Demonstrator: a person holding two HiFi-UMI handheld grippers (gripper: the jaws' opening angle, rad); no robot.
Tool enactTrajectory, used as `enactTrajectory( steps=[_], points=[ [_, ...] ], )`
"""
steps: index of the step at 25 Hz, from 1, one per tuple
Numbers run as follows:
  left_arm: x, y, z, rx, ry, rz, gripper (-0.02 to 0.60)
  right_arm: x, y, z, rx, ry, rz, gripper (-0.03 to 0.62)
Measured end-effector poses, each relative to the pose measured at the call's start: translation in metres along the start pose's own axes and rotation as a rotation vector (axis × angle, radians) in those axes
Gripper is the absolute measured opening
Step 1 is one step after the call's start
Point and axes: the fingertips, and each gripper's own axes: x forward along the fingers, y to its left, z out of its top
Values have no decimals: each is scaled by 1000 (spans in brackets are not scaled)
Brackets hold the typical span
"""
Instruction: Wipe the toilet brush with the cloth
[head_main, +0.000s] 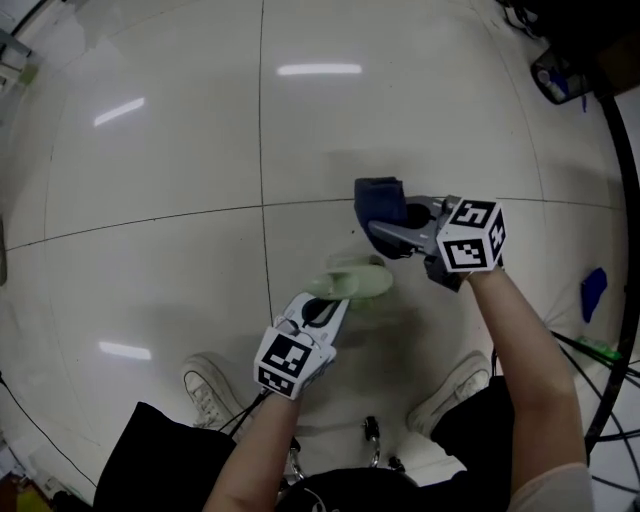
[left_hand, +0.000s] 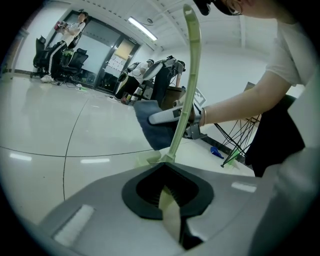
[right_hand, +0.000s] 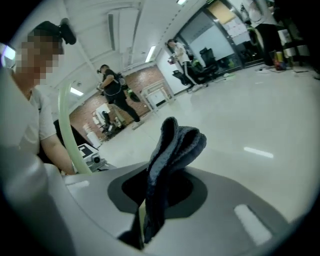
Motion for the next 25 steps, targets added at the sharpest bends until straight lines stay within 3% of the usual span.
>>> enactTrajectory(
  steps=[3,6,12,20,25],
  points=[
    [0,0,1,-14,-12,4,6,33,26,5,-95,69,154,66],
    [0,3,2,-21,-15,10,6,59,35,-5,-150,161,237,66],
    [4,7,6,-14,-15,31,6,84,32,-37,-57,297,390,66],
    [5,9,7,-23,18,69,6,84,2,-71,99,336,346,66],
    [5,9,8,-74,-11,79,6,52,-20,-99,53,430,278,66]
  ],
)
